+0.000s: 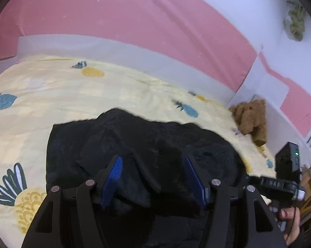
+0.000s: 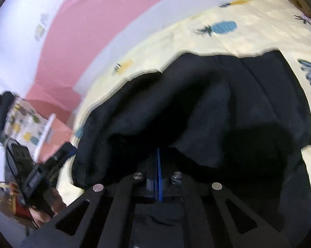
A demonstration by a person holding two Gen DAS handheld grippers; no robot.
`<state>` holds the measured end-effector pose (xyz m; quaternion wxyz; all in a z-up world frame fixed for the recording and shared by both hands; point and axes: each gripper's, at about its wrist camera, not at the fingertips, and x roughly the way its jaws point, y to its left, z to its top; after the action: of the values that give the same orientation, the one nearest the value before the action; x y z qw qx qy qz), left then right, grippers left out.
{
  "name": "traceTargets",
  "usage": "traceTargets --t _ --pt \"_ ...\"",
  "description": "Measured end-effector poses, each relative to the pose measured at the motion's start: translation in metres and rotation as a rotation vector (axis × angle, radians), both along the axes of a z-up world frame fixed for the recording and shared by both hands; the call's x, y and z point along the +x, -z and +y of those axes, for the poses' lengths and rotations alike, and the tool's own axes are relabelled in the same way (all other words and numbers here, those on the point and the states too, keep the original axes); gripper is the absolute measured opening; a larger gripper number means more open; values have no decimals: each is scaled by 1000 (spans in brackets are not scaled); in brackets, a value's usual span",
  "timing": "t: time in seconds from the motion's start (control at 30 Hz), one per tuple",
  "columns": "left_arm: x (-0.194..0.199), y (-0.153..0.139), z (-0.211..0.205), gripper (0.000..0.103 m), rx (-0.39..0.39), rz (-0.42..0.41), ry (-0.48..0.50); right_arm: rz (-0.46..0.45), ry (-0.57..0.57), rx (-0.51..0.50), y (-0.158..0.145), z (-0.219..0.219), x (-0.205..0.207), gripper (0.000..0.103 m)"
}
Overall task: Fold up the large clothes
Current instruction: 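Lower the folded hem onto the jacket with both tools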
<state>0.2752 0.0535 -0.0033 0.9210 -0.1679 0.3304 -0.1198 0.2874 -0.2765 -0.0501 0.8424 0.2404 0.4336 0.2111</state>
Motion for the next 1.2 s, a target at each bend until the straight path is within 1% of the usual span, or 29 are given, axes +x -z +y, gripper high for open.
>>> traceTargets --t 0.07,0.13,0.17,0.2,0.23,0.27,0.3,0.33,0.37,0.47,0.53,0.57,0.63,0.67,0.73,0.8,0.83,0.9,0.97,1.0,1.03,1.07,1.13,1.17,1.2 --pt "4 17 4 62 22 44 -16 23 6 -14 11 -2 -10 2" --pt "5 36 10 60 31 90 -25 -4 23 -18 5 -8 -21 3" --pt "3 43 13 60 31 106 -30 -28 44 2 -3 -14 -25 13" --pt "2 46 15 60 28 107 -29 -41 56 22 -9 -17 -25 20" --pt "0 47 17 60 30 105 -29 -62 64 56 -18 -21 -25 36" --pt "-1 45 17 60 40 101 -35 -85 64 85 -27 -22 -23 49" --pt "-2 44 17 60 44 95 -39 -96 64 97 -31 -21 -21 51" --pt "-4 40 18 60 42 84 -40 -101 62 100 -35 -17 -17 51" --pt "-5 37 18 60 43 72 -43 -84 54 90 -33 -11 -10 51" --pt "-5 37 19 60 66 74 -62 -12 29 57 -17 5 6 50" --pt "-6 37 21 60 68 93 -77 -7 17 -25 -6 18 7 22" --pt "-10 34 22 60 71 82 -82 9 20 -58 4 21 6 21" --pt "-17 25 22 60 90 42 -95 47 19 -94 25 22 6 21" --pt "-19 20 23 60 93 25 -101 58 18 -115 33 17 5 17" --pt "-19 11 24 60 83 -1 -106 73 20 -133 43 17 2 17" --pt "-13 5 23 60 75 -11 -102 72 22 -135 37 15 0 17" --pt "-8 4 21 60 77 -8 -100 59 28 -142 28 14 -4 19" --pt "-1 2 18 60 79 -4 -95 -17 42 -177 4 9 -16 19" --pt "2 0 16 60 81 -11 -91 -140 77 -205 -29 0 -26 19" --pt "3 0 14 60 84 -17 -90 -170 91 -207 -39 -3 -26 20" --pt "6 -1 12 60 88 -21 -87 -209 107 -210 -51 -7 -22 22" --pt "8 0 9 60 90 -19 -81 -226 108 -215 -57 -8 -16 25" --pt "18 7 3 60 96 -4 -58 -234 94 -242 -60 -5 7 26" --pt "24 15 -2 60 124 13 -60 -232 89 -269 -55 -1 13 26" --pt "27 20 -3 60 143 29 -69 -212 87 -320 -47 2 27 26"
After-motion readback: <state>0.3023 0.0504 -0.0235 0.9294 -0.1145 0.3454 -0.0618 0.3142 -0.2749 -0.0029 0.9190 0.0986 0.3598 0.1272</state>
